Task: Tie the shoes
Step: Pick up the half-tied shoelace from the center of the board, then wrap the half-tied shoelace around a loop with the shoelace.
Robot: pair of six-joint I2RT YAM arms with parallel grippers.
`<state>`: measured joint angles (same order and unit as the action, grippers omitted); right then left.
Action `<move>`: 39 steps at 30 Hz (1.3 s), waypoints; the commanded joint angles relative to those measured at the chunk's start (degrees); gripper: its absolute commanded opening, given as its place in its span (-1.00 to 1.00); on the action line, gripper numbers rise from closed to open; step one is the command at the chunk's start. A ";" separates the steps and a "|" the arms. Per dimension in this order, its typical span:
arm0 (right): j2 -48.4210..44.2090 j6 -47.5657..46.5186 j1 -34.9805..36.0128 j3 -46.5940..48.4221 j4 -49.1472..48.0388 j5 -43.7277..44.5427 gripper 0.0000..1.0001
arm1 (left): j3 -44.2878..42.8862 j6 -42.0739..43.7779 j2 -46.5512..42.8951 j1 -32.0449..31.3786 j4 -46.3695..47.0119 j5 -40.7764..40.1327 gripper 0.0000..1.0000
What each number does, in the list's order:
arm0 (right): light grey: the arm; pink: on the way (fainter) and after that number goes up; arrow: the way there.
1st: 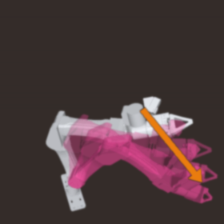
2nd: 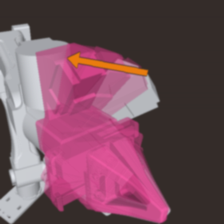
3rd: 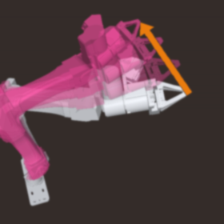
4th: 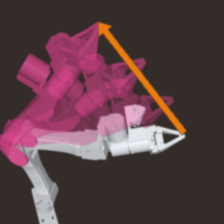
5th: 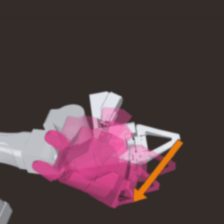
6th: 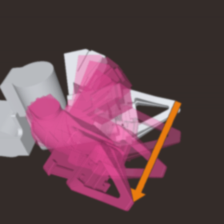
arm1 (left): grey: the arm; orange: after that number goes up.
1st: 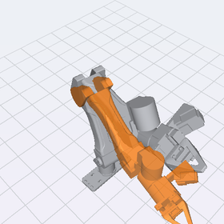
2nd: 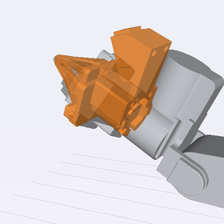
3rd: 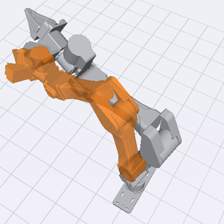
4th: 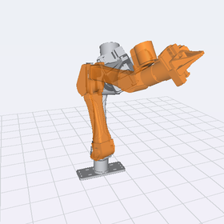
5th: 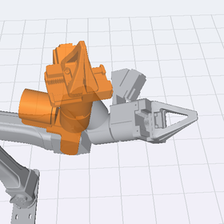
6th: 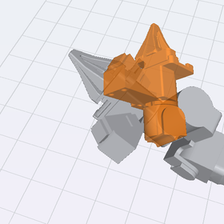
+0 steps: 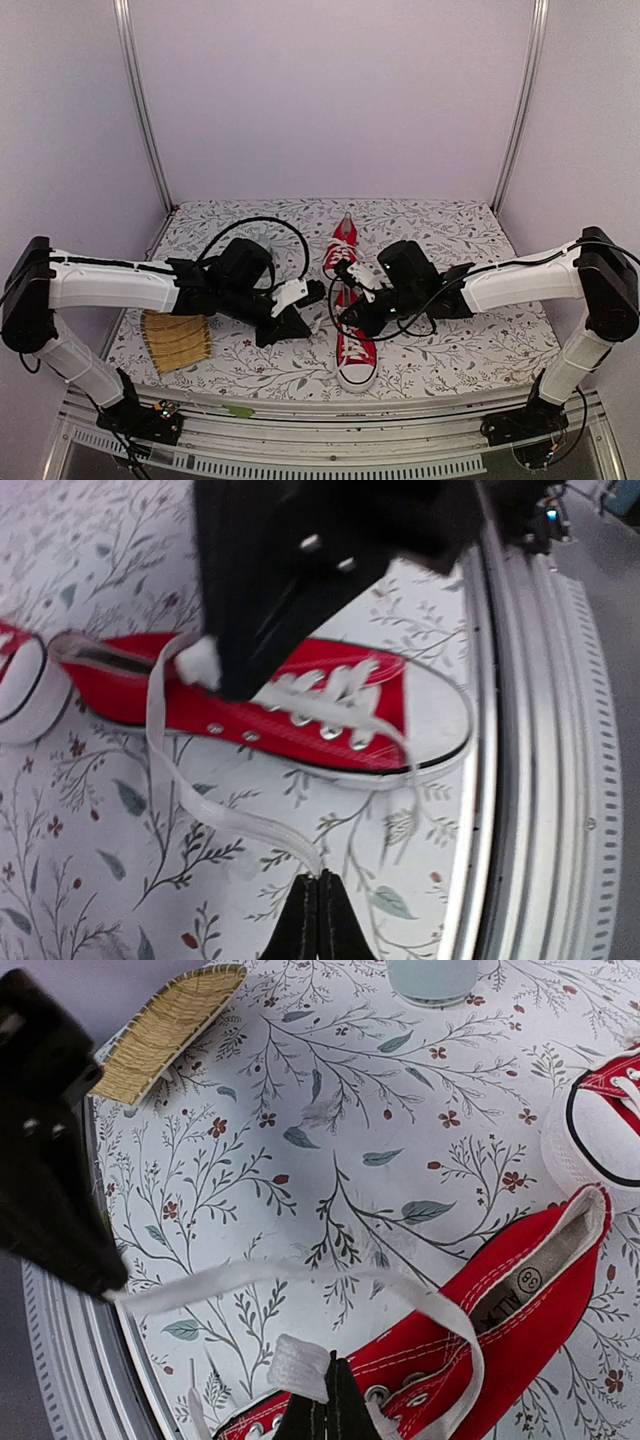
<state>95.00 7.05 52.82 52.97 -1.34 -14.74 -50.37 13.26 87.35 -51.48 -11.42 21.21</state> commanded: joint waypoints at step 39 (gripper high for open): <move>1.59 8.45 -6.72 1.86 -0.55 -13.75 -0.99 | -18.54 13.80 21.88 -17.72 28.05 2.58 -0.40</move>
<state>96.07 16.71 46.35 52.99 -1.74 -27.66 -66.74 25.43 110.39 -68.01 16.47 23.16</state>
